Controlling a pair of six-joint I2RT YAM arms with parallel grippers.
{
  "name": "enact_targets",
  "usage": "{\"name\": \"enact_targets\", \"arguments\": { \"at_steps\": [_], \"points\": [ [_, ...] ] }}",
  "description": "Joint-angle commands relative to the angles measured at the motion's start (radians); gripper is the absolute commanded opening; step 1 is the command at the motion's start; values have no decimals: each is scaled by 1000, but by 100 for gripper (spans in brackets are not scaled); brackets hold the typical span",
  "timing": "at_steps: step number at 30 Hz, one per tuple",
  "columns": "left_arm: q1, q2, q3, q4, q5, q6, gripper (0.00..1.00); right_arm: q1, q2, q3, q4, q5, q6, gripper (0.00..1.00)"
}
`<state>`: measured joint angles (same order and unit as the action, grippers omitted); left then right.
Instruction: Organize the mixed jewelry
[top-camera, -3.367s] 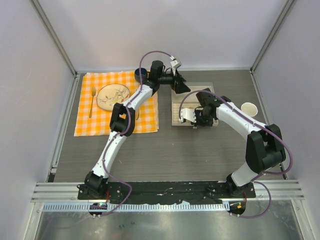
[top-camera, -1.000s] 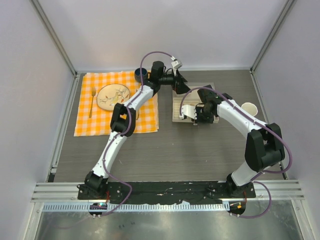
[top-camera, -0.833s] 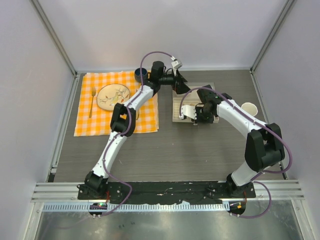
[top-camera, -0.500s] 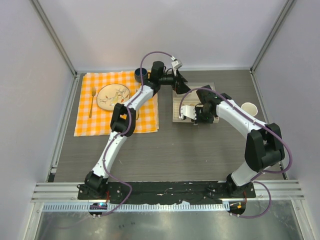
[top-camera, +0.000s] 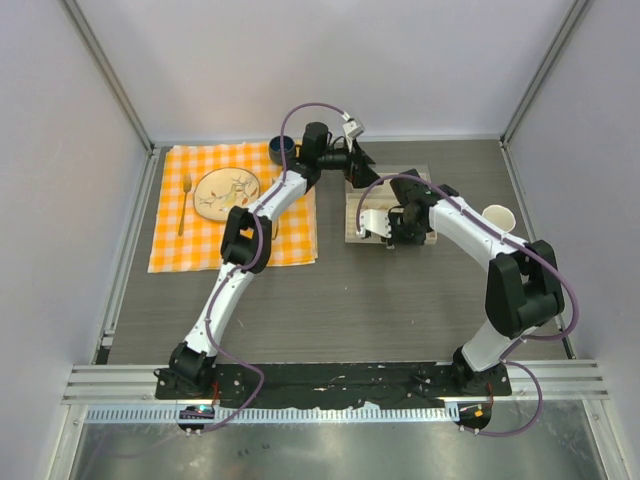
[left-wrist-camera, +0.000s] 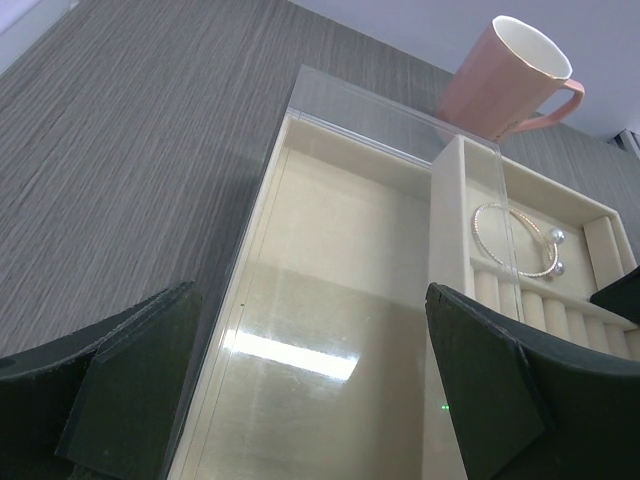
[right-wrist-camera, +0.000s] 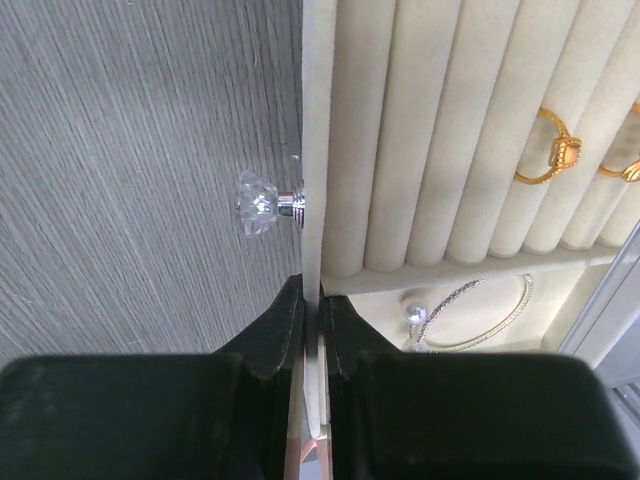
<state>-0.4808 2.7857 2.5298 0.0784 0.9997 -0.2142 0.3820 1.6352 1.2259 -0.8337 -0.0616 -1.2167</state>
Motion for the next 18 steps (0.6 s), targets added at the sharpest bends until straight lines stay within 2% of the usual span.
{"name": "enact_targets", "arguments": {
  "at_steps": [1, 13, 18],
  "points": [
    [-22, 12, -11, 41, 56, -31, 100, -8, -3, 72, 94, 28, -9, 1],
    [-27, 12, -12, 49, 59, -34, 100, -14, 6, 103, 93, 45, -10, 1],
    [-28, 12, -12, 52, 62, -36, 100, -17, 11, 103, 107, 55, -4, 12]
  ]
}}
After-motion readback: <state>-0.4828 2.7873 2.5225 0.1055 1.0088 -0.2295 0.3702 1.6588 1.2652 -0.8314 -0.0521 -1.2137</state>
